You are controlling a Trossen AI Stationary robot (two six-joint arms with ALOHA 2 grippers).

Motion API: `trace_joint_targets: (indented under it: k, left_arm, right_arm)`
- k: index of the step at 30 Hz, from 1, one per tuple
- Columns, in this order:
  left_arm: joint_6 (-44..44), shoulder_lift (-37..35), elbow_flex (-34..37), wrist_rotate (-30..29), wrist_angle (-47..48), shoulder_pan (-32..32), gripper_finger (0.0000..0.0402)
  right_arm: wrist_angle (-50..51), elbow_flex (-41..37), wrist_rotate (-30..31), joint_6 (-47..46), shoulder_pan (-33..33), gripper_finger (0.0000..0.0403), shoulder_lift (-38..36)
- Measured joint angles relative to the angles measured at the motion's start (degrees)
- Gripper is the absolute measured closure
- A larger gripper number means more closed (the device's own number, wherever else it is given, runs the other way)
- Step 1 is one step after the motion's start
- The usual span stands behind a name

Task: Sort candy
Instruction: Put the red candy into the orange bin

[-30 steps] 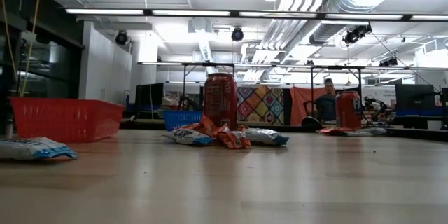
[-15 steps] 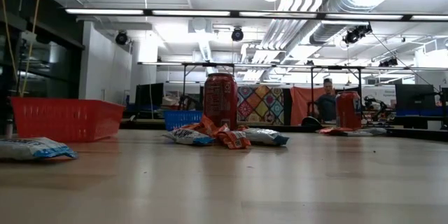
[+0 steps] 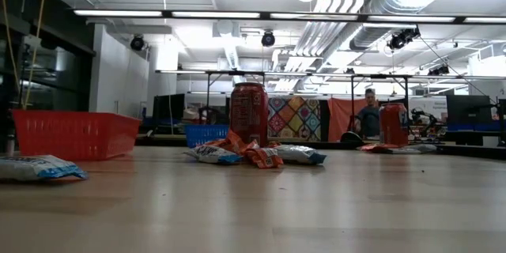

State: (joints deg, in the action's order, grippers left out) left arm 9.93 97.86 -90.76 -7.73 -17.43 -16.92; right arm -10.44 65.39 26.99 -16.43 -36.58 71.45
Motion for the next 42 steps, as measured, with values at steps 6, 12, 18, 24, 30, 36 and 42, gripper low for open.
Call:
trace_joint_targets:
  k: [6, 12, 18, 24, 30, 36, 42]
  left_arm:
    - [0.76, -1.79, 0.09, 0.09, 6.49, 0.11, 0.0317]
    - [3.12, -8.61, 0.0, -5.99, 31.88, -0.08, 0.0242]
    - [11.41, -10.12, 0.02, -9.83, 50.82, -2.56, 0.0212]
    - [12.86, -6.95, 0.07, -15.18, 50.52, -7.43, 0.0211]
    - [17.06, -2.49, 0.02, -16.9, 46.97, -9.51, 0.0211]
    - [22.43, 1.48, 0.04, -13.06, 44.59, -10.05, 0.0211]
    - [26.94, 2.86, 0.07, -13.36, 41.5, -11.86, 0.0211]
  right_arm:
    - [9.46, 0.0, -0.13, -2.7, -0.55, 0.0387, -3.12]
    - [33.51, 0.09, 0.89, -15.53, -3.74, 0.0394, -8.17]
    - [54.6, -5.46, -5.95, -43.18, -12.15, 0.0398, -5.51]
    - [39.89, -20.2, -14.65, -63.86, -21.83, 0.0399, -0.65]
    - [38.44, -20.34, -16.48, -63.76, -20.45, 0.0401, 4.58]
    - [43.74, -15.0, -21.38, -50.6, -15.89, 0.0402, 11.65]
    - [42.32, -14.36, -24.12, -47.59, -14.78, 0.0402, 18.01]
